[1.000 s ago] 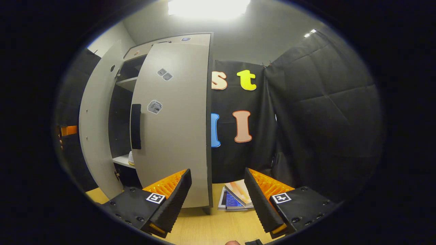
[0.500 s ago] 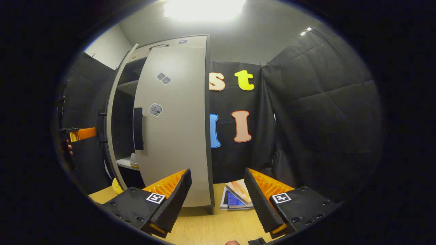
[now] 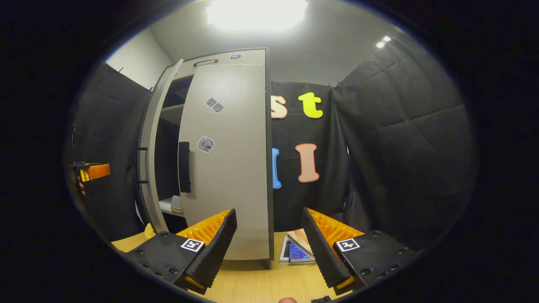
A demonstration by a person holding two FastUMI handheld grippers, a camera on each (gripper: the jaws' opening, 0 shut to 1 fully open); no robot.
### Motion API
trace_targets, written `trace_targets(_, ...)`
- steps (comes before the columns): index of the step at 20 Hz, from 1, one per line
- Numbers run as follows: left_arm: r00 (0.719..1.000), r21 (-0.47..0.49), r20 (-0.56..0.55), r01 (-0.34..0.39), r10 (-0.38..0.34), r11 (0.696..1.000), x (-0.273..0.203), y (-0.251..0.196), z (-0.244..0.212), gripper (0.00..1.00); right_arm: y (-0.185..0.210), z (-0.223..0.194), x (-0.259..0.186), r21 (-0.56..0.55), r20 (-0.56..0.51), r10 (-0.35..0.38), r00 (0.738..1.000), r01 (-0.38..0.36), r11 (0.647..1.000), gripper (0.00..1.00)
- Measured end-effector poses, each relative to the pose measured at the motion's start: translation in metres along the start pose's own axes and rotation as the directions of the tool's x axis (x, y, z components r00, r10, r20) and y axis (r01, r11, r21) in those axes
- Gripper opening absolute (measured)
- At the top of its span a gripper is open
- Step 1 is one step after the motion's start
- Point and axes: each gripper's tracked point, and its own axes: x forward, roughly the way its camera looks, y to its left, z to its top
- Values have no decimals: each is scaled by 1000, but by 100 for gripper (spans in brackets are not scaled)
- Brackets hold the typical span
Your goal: Grab one shoe with the right hand and put it into the shoe cabinet, grab the other shoe with the left hand and put it into the shoe cabinet; then close the right door with the right hand and the left door with the left hand.
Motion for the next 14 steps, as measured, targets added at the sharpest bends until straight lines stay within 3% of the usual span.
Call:
trace_targets(8,998,30,-10,-68,68,997,-47,44,-32,91,16,-7,-9,-35,42,27,999,-25,999,96)
trace_targets(14,995,54,-39,-93,96,994,-53,53,-58,93,26,-16,-7,-59,39,27,999,-25,998,98)
